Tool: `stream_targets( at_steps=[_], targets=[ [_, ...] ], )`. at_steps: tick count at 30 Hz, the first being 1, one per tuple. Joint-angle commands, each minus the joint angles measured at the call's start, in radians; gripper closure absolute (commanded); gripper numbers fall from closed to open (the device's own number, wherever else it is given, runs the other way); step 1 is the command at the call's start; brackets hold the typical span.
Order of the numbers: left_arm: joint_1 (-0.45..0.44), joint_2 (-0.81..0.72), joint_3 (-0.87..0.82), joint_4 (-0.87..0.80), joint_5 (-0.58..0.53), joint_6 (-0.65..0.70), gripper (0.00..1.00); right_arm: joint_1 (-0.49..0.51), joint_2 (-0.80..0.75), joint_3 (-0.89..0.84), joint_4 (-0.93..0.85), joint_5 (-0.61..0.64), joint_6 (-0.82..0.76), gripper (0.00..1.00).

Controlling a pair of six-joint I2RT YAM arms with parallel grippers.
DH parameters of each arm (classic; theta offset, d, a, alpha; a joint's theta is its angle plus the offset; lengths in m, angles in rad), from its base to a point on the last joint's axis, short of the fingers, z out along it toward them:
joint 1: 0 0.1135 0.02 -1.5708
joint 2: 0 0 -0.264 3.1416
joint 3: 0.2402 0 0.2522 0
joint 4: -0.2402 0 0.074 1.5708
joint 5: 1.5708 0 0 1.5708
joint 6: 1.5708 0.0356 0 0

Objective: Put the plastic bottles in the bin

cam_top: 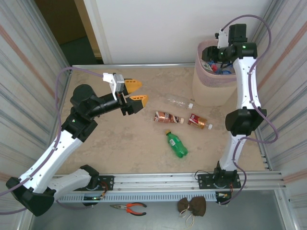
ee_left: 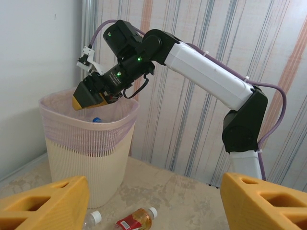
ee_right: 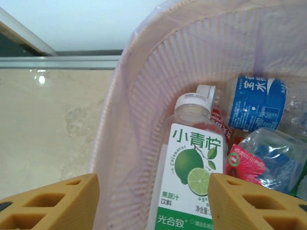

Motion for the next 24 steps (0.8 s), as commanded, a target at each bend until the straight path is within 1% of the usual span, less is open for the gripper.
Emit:
stream_targets(
  at_steps=[1, 7, 11, 18, 22, 24],
  targets=[
    [0.007, -0.016, -0.015, 0.034, -0.013, -0.001, 0.27, 0.018, -0.065, 0.007, -0.028, -0.014, 0.021, 0.42],
    [0.011, -0.027, -0.033, 0.017, -0.037, 0.006, 0.27, 0.078, -0.207, -0.146, 0.005, 0.028, 0.017, 0.42],
    [0.013, -0.026, -0.041, 0.009, -0.04, 0.005, 0.27, 0.137, -0.309, -0.265, 0.018, 0.081, 0.009, 0.42],
    [0.025, -0.027, -0.053, -0.016, -0.066, 0.002, 0.27, 0.315, -0.479, -0.516, 0.027, 0.207, 0.023, 0.42],
    [0.051, -0.03, -0.063, -0.042, -0.081, -0.013, 0.28, 0.456, -0.55, -0.689, 0.026, 0.298, 0.074, 0.42],
    [0.067, -0.034, -0.067, -0.057, -0.081, -0.023, 0.28, 0.514, -0.562, -0.748, 0.017, 0.322, 0.111, 0.42]
  ],
)
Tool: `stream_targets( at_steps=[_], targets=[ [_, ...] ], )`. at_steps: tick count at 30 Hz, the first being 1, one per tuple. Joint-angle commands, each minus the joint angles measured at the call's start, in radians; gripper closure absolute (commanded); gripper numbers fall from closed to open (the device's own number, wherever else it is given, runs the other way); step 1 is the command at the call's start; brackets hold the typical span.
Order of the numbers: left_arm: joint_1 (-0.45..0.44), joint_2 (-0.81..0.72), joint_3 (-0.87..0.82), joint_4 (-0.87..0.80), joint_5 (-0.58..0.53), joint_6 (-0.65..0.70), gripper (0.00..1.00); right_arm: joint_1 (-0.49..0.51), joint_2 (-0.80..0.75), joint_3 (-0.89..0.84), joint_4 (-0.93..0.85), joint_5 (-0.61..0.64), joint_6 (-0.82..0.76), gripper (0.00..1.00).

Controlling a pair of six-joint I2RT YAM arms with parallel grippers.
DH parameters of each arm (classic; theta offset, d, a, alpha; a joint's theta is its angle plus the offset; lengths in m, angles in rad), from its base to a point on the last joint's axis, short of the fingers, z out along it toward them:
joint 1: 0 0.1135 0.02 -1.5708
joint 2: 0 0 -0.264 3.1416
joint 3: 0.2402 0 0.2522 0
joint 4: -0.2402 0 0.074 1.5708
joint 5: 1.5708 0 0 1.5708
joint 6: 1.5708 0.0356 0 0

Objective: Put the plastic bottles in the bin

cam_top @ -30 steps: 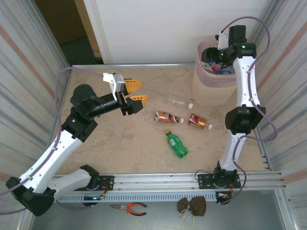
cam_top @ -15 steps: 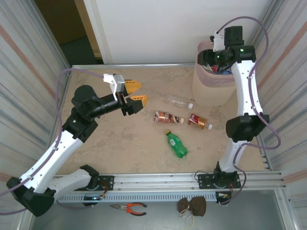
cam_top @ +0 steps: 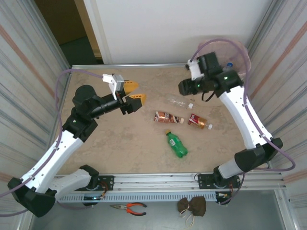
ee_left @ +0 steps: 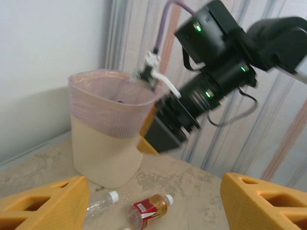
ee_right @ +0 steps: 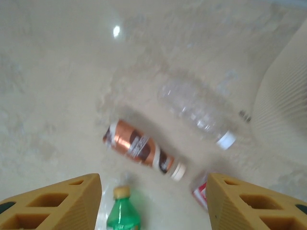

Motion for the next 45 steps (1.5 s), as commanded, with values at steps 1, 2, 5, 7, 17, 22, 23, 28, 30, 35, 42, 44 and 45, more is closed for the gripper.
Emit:
stream_targets(
  at_steps=[1, 2, 5, 7, 17, 22, 23, 28, 30, 35, 42, 44, 45],
  targets=[
    [0.026, -0.03, -0.02, -0.028, -0.018, -0.021, 0.28, 0.091, -0.026, -0.088, -0.022, 0.098, 0.089, 0.42],
    [0.031, -0.033, -0.024, -0.034, -0.019, -0.023, 0.28, 0.117, -0.024, -0.112, -0.025, 0.107, 0.107, 0.42],
    [0.046, -0.045, -0.032, -0.051, -0.021, -0.03, 0.28, 0.205, -0.002, -0.189, -0.028, 0.136, 0.163, 0.42],
    [0.053, -0.052, -0.039, -0.055, -0.023, -0.036, 0.28, 0.25, 0.022, -0.231, -0.019, 0.144, 0.187, 0.41],
    [0.06, -0.071, -0.054, -0.057, -0.032, -0.049, 0.28, 0.345, 0.245, -0.296, 0.033, 0.159, 0.184, 0.33],
    [0.062, -0.078, -0.057, -0.06, -0.036, -0.049, 0.28, 0.355, 0.339, -0.302, 0.061, 0.173, 0.184, 0.35],
    [0.063, -0.078, -0.057, -0.061, -0.036, -0.049, 0.28, 0.355, 0.357, -0.305, 0.068, 0.174, 0.184, 0.36],
    [0.068, -0.077, -0.062, -0.06, -0.038, -0.05, 0.28, 0.355, 0.429, -0.307, 0.078, 0.188, 0.189, 0.38],
    [0.069, -0.079, -0.064, -0.056, -0.039, -0.051, 0.27, 0.357, 0.449, -0.312, 0.095, 0.181, 0.189, 0.39],
    [0.072, -0.077, -0.068, -0.053, -0.039, -0.055, 0.27, 0.357, 0.499, -0.306, 0.115, 0.17, 0.187, 0.41],
    [0.078, -0.085, -0.074, -0.048, -0.046, -0.056, 0.28, 0.36, 0.54, -0.294, 0.101, 0.196, 0.184, 0.48],
    [0.08, -0.088, -0.074, -0.049, -0.048, -0.055, 0.28, 0.36, 0.541, -0.288, 0.095, 0.197, 0.181, 0.51],
    [0.081, -0.09, -0.074, -0.051, -0.049, -0.055, 0.27, 0.36, 0.54, -0.284, 0.09, 0.2, 0.179, 0.52]
  ],
)
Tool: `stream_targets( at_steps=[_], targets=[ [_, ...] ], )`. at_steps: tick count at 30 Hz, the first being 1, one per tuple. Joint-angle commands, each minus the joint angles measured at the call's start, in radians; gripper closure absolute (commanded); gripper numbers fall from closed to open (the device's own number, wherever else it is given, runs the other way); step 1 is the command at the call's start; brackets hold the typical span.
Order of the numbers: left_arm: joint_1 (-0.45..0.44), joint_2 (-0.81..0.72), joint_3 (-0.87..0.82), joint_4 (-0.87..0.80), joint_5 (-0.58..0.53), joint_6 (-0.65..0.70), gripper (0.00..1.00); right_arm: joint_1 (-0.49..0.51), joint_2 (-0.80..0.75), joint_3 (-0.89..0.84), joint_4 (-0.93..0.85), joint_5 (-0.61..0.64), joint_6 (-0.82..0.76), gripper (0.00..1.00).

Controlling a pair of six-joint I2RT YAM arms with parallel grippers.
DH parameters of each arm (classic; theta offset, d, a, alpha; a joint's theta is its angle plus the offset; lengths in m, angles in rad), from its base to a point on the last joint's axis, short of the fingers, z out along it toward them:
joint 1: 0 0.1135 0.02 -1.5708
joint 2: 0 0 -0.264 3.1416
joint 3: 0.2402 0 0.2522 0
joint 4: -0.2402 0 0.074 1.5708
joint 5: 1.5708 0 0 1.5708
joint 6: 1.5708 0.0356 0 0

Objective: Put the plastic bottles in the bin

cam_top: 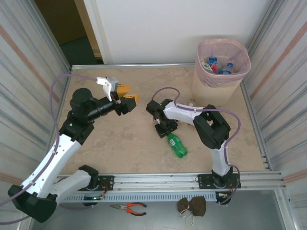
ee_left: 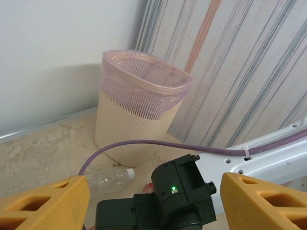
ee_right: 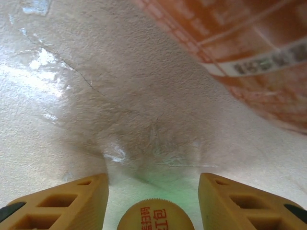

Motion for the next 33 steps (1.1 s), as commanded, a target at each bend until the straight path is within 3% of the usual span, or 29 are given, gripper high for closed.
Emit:
stream_targets(
  at_steps=[1, 15, 22, 33],
  targets=[
    [0.008, -0.033, -0.008, 0.018, -0.015, -0.007, 0.28, 0.01, 0.01, 0.025, -0.033, 0.024, 0.005, 0.54],
    [0.014, -0.036, -0.015, 0.024, -0.017, -0.013, 0.28, 0.025, -0.11, 0.049, -0.093, 0.032, 0.02, 0.71],
    [0.016, -0.032, -0.015, 0.028, -0.016, -0.014, 0.27, 0.011, -0.243, 0.086, -0.117, -0.006, 0.03, 0.72],
    [0.017, -0.022, -0.021, 0.056, -0.013, -0.03, 0.28, -0.188, -0.539, 0.171, -0.065, -0.157, 0.025, 0.71]
  ],
)
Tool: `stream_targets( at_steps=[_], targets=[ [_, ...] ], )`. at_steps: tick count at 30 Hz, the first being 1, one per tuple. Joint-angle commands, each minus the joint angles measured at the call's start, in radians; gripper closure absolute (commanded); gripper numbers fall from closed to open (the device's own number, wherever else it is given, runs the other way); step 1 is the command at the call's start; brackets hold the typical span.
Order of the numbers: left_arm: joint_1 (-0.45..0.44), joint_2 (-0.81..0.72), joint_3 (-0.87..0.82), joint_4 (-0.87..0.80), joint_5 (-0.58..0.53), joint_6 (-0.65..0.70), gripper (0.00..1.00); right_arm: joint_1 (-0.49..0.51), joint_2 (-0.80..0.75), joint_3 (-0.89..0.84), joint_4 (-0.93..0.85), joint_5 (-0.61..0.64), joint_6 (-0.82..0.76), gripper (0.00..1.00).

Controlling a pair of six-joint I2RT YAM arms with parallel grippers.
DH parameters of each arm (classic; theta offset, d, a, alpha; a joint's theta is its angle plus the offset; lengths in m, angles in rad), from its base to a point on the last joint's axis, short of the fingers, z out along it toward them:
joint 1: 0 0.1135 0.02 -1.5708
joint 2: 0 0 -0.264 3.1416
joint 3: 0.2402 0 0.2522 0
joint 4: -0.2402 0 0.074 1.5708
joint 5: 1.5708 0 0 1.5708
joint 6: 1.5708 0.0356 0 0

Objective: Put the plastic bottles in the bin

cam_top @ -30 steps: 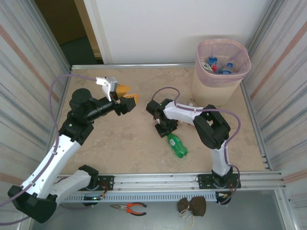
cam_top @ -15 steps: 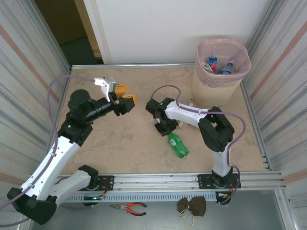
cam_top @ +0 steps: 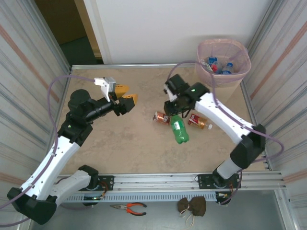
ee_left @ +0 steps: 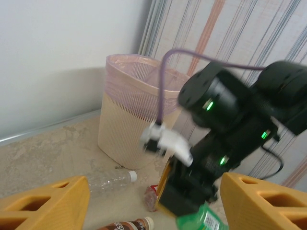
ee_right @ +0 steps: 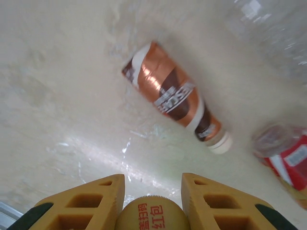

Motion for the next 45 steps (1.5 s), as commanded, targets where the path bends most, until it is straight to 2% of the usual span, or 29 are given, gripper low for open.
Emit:
stream_targets(
  at_steps=[1, 7, 12, 17, 21, 32, 40, 45],
  targets=[
    [0.011, 0.0, -0.013, 0.058, -0.006, -0.019, 0.27, -0.07, -0.096, 0.046, 0.019, -0.066, 0.019, 0.71],
    [0.011, 0.015, -0.009, 0.074, -0.003, -0.023, 0.28, -0.298, -0.209, 0.101, 0.091, -0.153, 0.033, 0.72],
    [0.012, 0.03, 0.001, 0.078, 0.003, -0.026, 0.28, -0.494, -0.254, 0.139, 0.223, -0.238, 0.097, 0.72],
    [0.014, 0.041, 0.008, 0.078, 0.003, -0.024, 0.28, -0.695, -0.247, 0.158, 0.438, -0.345, 0.255, 0.72],
    [0.018, 0.061, 0.018, 0.075, 0.003, -0.021, 0.28, -0.803, -0.2, 0.155, 0.647, -0.347, 0.416, 0.73],
    [0.034, 0.198, 0.077, 0.077, 0.008, 0.022, 0.28, -0.872, 0.034, 0.164, 0.998, -0.04, 0.582, 0.74],
    [0.058, 0.331, 0.133, 0.126, 0.054, -0.004, 0.28, -0.873, 0.218, 0.229, 1.082, 0.049, 0.613, 0.76],
    [0.066, 0.382, 0.154, 0.15, 0.098, -0.037, 0.28, -0.854, 0.31, 0.236, 1.177, 0.059, 0.671, 0.76]
  ],
)
